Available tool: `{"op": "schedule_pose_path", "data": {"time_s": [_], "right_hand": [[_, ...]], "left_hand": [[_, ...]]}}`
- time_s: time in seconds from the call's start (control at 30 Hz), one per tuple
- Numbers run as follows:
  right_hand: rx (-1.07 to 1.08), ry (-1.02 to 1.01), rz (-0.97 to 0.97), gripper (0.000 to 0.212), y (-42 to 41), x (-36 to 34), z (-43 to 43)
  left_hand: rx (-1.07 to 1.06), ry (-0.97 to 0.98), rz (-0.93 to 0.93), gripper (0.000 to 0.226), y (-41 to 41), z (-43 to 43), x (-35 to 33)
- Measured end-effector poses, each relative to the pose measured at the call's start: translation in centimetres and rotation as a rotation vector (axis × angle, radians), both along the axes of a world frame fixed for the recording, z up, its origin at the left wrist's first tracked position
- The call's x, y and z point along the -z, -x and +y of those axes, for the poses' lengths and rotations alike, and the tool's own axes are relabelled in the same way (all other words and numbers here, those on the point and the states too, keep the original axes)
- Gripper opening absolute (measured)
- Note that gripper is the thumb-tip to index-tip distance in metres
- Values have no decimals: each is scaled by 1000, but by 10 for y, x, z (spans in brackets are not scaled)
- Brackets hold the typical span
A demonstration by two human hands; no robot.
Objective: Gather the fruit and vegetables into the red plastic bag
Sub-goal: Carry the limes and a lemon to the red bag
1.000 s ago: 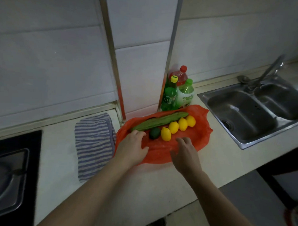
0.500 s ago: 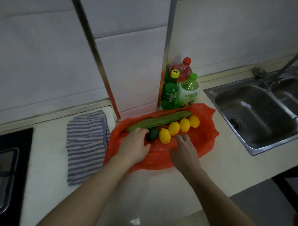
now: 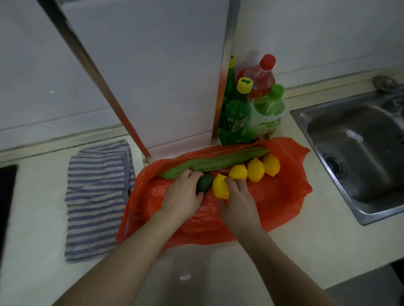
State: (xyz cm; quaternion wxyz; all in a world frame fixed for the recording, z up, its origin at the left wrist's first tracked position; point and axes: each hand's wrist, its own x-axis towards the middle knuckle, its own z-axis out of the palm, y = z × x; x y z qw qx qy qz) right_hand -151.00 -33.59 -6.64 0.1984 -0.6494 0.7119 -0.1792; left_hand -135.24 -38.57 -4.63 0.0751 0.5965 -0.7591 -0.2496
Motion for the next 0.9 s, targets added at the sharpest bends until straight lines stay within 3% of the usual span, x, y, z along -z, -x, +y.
{"op": "schedule_pose_path", "data": {"time_s": [0.57,0.9], "right_hand": [[41,32,28,36,-11,-8,-7],[101,37,236,39,-20,-45,22]], "left_hand": [[19,14,39,54,-10,2,4],[65,93,72,57,-37,24,-36]]}}
